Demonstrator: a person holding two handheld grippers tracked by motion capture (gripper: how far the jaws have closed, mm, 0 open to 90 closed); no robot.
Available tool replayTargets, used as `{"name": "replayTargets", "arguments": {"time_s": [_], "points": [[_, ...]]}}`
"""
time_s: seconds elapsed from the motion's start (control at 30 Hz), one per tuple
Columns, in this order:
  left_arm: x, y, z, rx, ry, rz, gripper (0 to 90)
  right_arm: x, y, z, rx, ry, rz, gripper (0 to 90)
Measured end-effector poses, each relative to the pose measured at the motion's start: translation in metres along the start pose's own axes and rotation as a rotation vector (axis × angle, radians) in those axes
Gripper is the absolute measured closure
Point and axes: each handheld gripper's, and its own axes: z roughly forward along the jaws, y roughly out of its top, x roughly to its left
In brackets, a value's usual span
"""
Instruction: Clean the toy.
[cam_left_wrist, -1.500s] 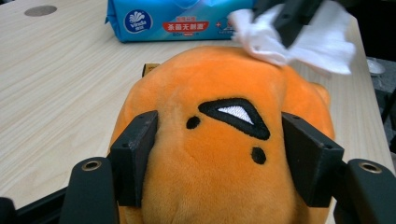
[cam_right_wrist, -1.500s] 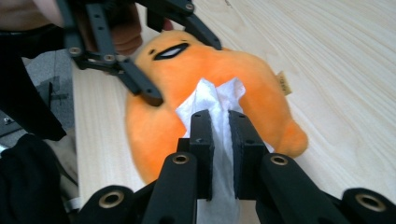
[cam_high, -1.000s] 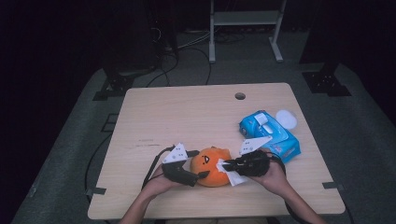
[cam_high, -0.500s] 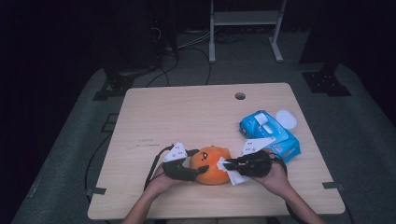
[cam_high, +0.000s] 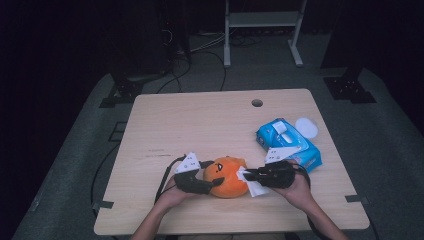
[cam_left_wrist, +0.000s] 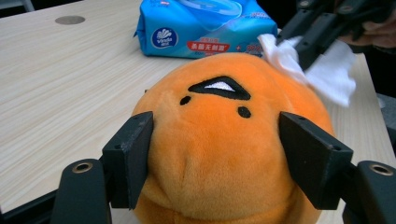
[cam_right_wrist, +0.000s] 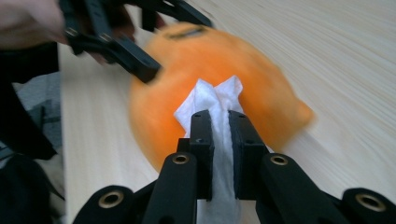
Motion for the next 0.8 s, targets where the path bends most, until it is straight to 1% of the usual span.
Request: {"name": "replayTargets", "arguments": {"time_s": [0.03, 0.07, 0.1, 0.13, 0.17, 0.2, 0.23, 0.27, 0.3, 0.37, 0.43, 0.47, 0.5, 0.57, 0.63, 0.67, 0.7, 0.73, 0.8], "points": [[-0.002, 0.001, 0.002, 0.001, 0.002, 0.006, 29.2, 0.004, 0.003, 0.003, -0.011, 0.023, -0.003, 80.1], [-0.004, 0.002, 0.004, -0.002, 0.003, 0.011, 29.1, 0.009, 0.005, 0.006, -0.015, 0.035, -0.013, 79.9], [-0.006, 0.003, 0.005, 0.002, 0.007, 0.018, 29.2, 0.013, 0.007, 0.009, -0.006, 0.029, -0.035, 79.9], [-0.007, 0.003, 0.005, 0.004, 0.014, 0.025, 29.1, 0.016, 0.008, 0.011, 0.003, 0.010, -0.052, 79.9], [-0.007, 0.003, 0.003, 0.007, 0.010, 0.024, 29.0, 0.016, 0.008, 0.011, 0.005, 0.003, -0.053, 80.0], [-0.006, 0.003, 0.001, 0.004, 0.006, 0.022, 28.2, 0.013, 0.007, 0.010, -0.003, 0.005, -0.033, 80.0], [-0.006, 0.004, -0.001, -0.006, -0.002, 0.029, 27.3, 0.009, 0.006, 0.008, -0.006, 0.004, -0.025, 80.0], [-0.006, 0.005, -0.005, -0.015, -0.010, 0.027, 24.4, 0.005, 0.004, 0.007, -0.009, 0.000, -0.007, 80.1], [-0.005, 0.007, -0.008, -0.020, -0.008, 0.019, 20.8, 0.002, 0.002, 0.005, -0.014, 0.001, 0.010, 80.1], [-0.004, 0.008, -0.011, -0.025, -0.010, 0.003, 17.8, -0.004, -0.003, 0.003, -0.026, -0.003, 0.037, 80.1], [-0.005, 0.007, -0.011, -0.013, -0.014, 0.016, 19.4, -0.007, -0.005, 0.001, -0.027, -0.008, 0.053, 80.1], [-0.005, 0.006, -0.010, -0.006, -0.020, 0.020, 23.4, -0.008, -0.005, 0.001, -0.034, -0.003, 0.064, 80.1], [-0.005, 0.005, -0.008, 0.002, -0.015, 0.024, 26.8, -0.007, -0.005, 0.001, -0.037, 0.003, 0.073, 80.2], [-0.006, 0.004, -0.004, 0.017, -0.004, 0.030, 30.1, -0.001, -0.003, 0.003, -0.032, -0.006, 0.064, 80.3], [-0.005, 0.004, -0.002, 0.010, 0.001, 0.030, 30.5, 0.008, 0.002, 0.005, -0.026, -0.024, 0.028, 80.4], [-0.005, 0.004, -0.002, 0.006, 0.002, 0.025, 30.6, 0.011, 0.004, 0.006, -0.032, -0.020, 0.017, 80.4], [-0.006, 0.003, -0.002, 0.004, 0.005, 0.020, 30.6, 0.013, 0.006, 0.006, -0.037, -0.007, 0.015, 80.4], [-0.006, 0.002, -0.002, 0.003, 0.008, 0.021, 30.6, 0.014, 0.007, 0.007, -0.042, -0.006, 0.014, 80.3], [-0.006, 0.002, -0.002, 0.008, 0.009, 0.029, 30.9, 0.012, 0.006, 0.006, -0.040, -0.019, 0.007, 80.2]]}}
